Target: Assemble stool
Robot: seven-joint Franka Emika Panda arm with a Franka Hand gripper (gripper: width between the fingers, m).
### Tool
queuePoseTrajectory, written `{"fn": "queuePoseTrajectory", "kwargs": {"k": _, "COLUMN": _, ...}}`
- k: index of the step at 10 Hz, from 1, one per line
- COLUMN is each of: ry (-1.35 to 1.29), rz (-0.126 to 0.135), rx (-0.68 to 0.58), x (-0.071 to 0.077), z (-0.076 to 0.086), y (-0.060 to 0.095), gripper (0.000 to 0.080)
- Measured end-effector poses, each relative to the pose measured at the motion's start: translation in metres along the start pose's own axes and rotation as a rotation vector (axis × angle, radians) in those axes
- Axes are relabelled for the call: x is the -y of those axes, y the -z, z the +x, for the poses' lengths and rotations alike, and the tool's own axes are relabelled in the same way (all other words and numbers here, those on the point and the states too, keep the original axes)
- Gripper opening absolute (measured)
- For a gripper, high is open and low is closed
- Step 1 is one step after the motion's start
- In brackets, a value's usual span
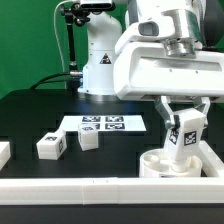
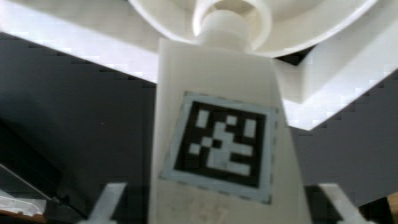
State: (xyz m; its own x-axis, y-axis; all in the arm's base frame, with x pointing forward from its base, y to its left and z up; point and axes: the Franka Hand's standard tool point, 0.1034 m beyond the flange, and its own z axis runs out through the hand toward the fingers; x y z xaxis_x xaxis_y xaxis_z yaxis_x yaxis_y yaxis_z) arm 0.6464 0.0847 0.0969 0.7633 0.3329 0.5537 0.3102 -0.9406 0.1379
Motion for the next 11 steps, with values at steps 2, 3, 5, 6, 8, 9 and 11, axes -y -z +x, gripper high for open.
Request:
{"fn": "queuePoseTrajectory", "kwargs": {"k": 2, "ry": 0.0, "rz": 0.001, "rx": 0.002, "x": 0.0, "z": 0.0, "y": -0.001, "gripper": 0.0327}}
{"fn": "queuePoseTrajectory", "kwargs": {"k": 3, "ry": 0.0, "rz": 0.001, "rx": 0.003, "x": 0.0, "z": -0.001, "y": -0.001, "gripper": 0.0327}}
{"fn": "queuePoseTrajectory", "kwargs": {"k": 5, "ry": 0.003, "rz": 0.005, "rx": 0.007, "x": 0.004, "z": -0.004, "y": -0.003, "gripper": 0.0327}}
{"fn": "queuePoseTrajectory", "kwargs": {"k": 6, "ry": 0.004, "rz": 0.005, "rx": 0.009, "x": 0.004, "z": -0.005, "y": -0.003, "gripper": 0.0327}}
{"fn": "queuePoseTrajectory", "kwargs": {"k": 8, "ry": 0.003, "rz": 0.006, "rx": 0.017, "x": 0.005, "z": -0.011, "y": -0.008, "gripper": 0.0327}}
{"fn": "queuePoseTrajectory", "kwargs": {"k": 9, "ry": 0.002, "rz": 0.004, "rx": 0.019, "x": 0.003, "z": -0.014, "y": -0.01, "gripper": 0.0327}}
{"fn": "queuePoseTrajectory", "kwargs": {"k": 11, "ry": 0.001, "rz": -0.003, "rx": 0.003, "x": 0.002, "z": -0.014, "y": -0.01, "gripper": 0.0327}}
